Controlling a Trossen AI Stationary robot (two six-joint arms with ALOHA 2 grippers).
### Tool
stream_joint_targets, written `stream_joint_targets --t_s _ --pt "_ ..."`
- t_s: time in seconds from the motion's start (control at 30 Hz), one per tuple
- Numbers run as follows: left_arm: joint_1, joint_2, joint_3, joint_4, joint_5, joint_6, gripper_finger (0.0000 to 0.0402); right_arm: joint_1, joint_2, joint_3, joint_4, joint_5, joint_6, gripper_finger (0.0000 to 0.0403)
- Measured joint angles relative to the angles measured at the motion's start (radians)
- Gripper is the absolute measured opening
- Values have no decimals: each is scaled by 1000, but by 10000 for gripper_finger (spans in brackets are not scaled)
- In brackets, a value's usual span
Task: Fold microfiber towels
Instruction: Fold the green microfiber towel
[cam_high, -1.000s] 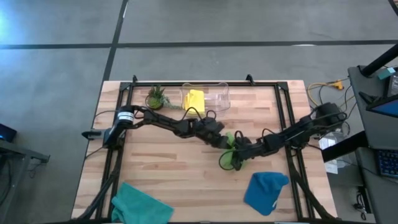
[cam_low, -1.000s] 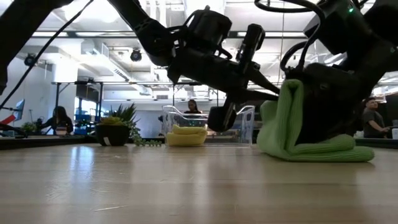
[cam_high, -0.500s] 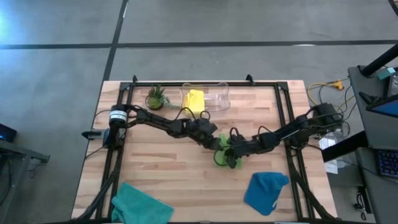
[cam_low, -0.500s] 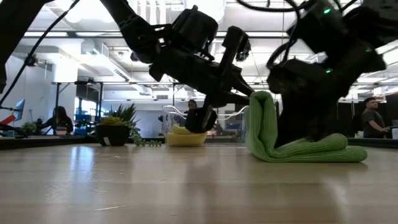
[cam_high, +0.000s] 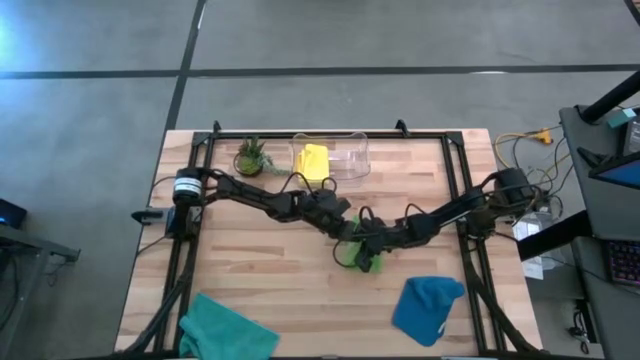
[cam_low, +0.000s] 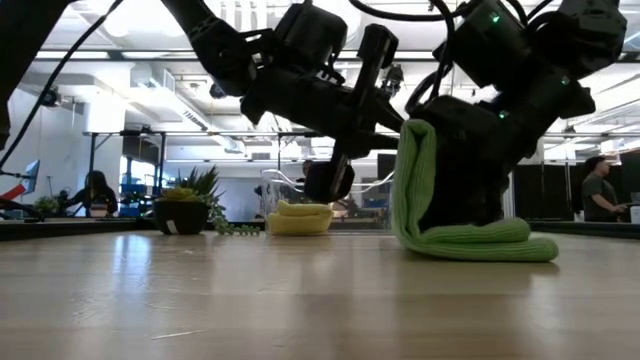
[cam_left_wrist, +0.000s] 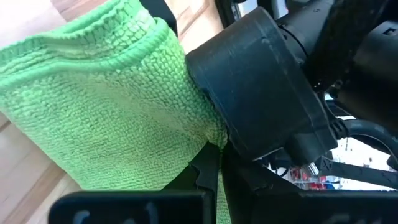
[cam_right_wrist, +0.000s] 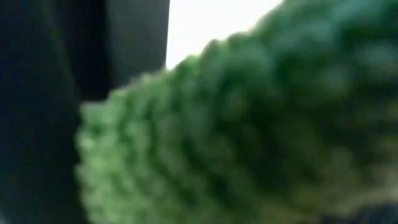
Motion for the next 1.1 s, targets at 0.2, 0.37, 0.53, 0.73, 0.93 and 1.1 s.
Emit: stream_joint_targets --t_s 0.2,0.37,0.53,0.73,0.93,1.1 --pt "1 -1 0 3 -5 1 0 1 -41 0 -43 -1 0 9" --pt "1 -1 -2 0 -8 2 0 2 -68 0 -80 6 1 9" --pt "1 -1 -4 -3 -8 2 0 14 -83 0 -139 47 25 9" --pt "1 -1 -5 -2 -13 2 0 20 -86 0 -199 51 50 9" --pt "1 -1 -5 5 -16 2 0 26 -77 0 -193 48 46 9" --pt "1 0 -3 27 -13 -6 0 26 -29 15 -176 28 46 9"
